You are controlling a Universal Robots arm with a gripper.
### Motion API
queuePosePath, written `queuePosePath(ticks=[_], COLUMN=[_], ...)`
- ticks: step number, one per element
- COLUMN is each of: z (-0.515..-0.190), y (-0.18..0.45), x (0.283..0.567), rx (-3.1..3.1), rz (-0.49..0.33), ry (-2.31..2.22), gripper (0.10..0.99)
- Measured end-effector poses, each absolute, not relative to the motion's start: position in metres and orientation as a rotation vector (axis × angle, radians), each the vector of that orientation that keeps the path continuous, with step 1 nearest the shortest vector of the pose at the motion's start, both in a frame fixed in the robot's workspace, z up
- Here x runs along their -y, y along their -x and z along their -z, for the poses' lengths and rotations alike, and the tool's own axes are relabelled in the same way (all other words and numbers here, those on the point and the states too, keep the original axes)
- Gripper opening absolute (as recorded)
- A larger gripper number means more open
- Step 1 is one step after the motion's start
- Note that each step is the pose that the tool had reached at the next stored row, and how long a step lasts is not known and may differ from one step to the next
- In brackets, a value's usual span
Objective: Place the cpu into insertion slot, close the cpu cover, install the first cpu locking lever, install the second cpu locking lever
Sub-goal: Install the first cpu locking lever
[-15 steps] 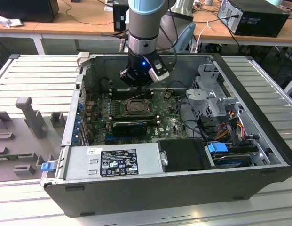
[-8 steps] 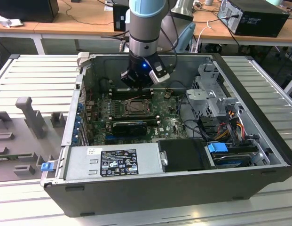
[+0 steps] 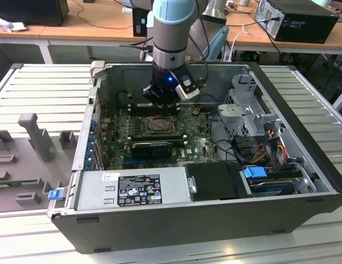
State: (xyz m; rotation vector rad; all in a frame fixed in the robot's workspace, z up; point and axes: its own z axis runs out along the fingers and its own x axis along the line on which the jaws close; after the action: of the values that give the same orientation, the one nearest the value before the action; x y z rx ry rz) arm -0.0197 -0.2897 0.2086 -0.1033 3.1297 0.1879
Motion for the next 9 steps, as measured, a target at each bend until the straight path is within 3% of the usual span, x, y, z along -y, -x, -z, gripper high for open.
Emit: queuePosePath(ticks=[9], z=[-0.2043], y=[0.0175], x=[0.2896], rx=[-3.133], rz=[-0.139], ry=[0.103], gripper=[0.106])
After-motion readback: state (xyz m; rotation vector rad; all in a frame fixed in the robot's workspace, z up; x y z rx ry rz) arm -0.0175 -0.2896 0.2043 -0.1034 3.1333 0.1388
